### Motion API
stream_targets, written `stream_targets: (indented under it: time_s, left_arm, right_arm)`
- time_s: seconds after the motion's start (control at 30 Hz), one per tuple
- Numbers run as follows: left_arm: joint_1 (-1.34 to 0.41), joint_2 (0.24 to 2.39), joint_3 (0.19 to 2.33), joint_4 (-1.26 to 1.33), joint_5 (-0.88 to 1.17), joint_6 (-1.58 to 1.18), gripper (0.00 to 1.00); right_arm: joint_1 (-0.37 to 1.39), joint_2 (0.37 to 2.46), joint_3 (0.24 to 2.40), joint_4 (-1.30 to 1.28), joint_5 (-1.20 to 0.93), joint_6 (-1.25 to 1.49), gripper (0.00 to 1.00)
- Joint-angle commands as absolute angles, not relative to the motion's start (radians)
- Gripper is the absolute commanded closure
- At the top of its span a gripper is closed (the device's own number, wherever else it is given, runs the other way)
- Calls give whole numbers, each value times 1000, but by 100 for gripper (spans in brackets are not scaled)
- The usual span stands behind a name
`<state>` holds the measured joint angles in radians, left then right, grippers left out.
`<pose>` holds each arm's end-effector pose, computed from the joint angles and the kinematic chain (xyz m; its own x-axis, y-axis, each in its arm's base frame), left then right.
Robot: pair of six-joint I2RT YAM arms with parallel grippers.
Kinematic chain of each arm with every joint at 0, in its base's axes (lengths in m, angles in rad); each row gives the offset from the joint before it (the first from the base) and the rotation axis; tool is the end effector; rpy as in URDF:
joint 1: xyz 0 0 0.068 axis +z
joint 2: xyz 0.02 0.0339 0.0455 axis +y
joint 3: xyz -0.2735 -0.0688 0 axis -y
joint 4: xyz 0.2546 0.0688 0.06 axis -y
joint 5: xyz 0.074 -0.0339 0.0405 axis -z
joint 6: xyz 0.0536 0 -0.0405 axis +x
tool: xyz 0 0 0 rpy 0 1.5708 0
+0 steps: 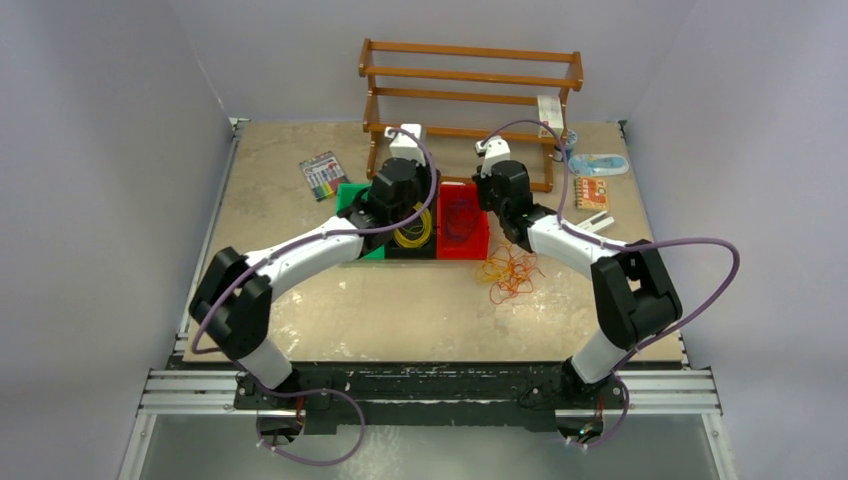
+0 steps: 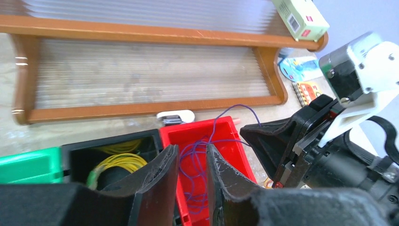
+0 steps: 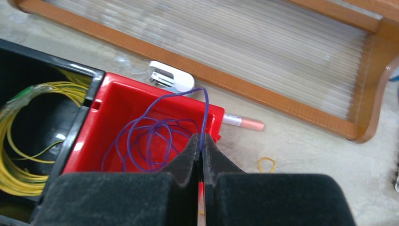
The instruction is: Untangle the cables
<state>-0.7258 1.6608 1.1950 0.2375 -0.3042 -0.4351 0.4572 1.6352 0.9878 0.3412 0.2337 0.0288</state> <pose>0.3255 -0.2674 0.2968 -0.3285 -0.2462 -0.9119 0.3050 0.8861 -0.3491 0.3618 0.1642 0.2427 -0.2770 -0.1051 -0.9551 -0.2234 0.9738 -0.0423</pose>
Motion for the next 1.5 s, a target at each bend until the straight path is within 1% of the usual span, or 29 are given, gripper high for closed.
stream_targets:
  time_s: [0.0, 0.2, 0.37, 0.6, 0.8, 1.13, 1.3, 1.47]
  left_arm:
    - [-721, 1509, 1171, 176, -457, -421, 72]
    - [-721, 1369, 1131, 80, -558, -396, 70]
    - [-720, 1317, 1119, 27, -580, -385, 69]
    - [-720, 1302, 1121, 16, -609, -370, 69]
    - [-721, 1290, 1114, 34, -607, -367, 69]
    - [-721, 1300, 1107, 32, -604, -368, 69]
    - [-719, 1304, 1101, 32, -601, -373, 69]
    - [-719, 1292, 1094, 37, -606, -379, 69]
  right_arm:
    - [460, 1606, 1077, 307, 90, -11, 100]
    - [473, 1649, 1129, 194, 5, -45, 98]
    - [504, 1690, 1172, 111, 30, -75, 97]
    - [532, 1736, 1205, 50, 44, -79, 97]
    - [545, 1794, 1246, -20, 112, -48, 97]
    - [545, 1845, 1254, 4, 54, -23, 94]
    - [546, 1840, 1233, 30, 45, -9, 88]
    - [545, 1781, 1207, 48, 31, 26, 76]
